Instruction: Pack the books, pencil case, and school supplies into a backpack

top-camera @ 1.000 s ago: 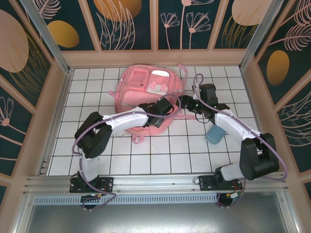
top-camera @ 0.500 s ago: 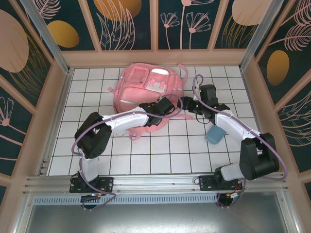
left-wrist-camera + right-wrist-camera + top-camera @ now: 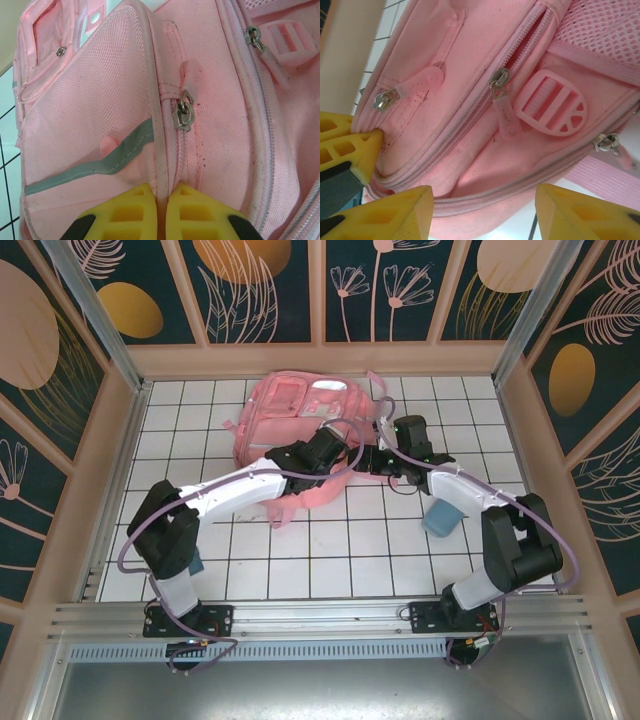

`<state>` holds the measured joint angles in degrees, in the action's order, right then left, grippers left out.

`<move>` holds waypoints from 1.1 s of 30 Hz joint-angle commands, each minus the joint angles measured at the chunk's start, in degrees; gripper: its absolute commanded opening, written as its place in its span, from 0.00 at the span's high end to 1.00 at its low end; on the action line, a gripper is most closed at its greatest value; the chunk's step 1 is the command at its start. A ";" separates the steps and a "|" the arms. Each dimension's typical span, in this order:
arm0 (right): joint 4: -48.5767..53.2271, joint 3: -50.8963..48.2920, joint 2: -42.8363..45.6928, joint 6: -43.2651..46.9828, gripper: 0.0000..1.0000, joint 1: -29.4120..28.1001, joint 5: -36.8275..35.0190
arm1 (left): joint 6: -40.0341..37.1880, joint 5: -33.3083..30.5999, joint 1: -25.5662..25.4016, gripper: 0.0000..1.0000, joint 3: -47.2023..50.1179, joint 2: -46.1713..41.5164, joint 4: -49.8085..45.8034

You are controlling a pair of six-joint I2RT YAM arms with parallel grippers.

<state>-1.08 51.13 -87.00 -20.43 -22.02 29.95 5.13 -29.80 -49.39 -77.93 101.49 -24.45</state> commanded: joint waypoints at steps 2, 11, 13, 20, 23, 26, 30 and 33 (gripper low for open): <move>-8.02 -1.73 -2.76 -1.02 0.54 -0.34 5.83 | 0.10 -1.30 -0.45 1.00 -0.21 -6.61 8.41; -9.31 -4.38 -5.84 0.06 0.63 -0.58 1.67 | -0.15 0.76 -0.36 1.00 0.13 -8.73 10.76; -10.11 -4.37 -3.17 0.85 0.62 -0.15 1.25 | -0.71 1.14 -0.35 1.00 0.30 -8.55 10.50; -6.40 -0.06 -1.00 9.07 0.59 2.36 5.48 | -1.63 0.61 -0.35 1.00 2.27 -9.54 11.14; -3.73 3.31 -4.35 12.07 0.52 2.69 10.80 | -1.31 0.70 -0.36 1.00 3.12 -10.12 11.77; -1.76 6.71 -7.68 13.33 0.50 2.71 12.03 | -1.06 0.96 -0.34 1.00 3.55 -10.35 11.87; 0.41 10.24 -11.38 15.20 0.52 2.92 13.18 | -0.91 0.90 -0.32 1.00 3.84 -10.52 11.79; 1.58 11.94 -13.29 16.60 0.53 3.15 13.68 | -0.86 0.77 -0.35 1.00 4.17 -10.87 11.88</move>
<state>-2.22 60.58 -98.72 -7.31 -19.40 41.06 4.08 -27.27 -49.50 -73.03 95.07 -19.66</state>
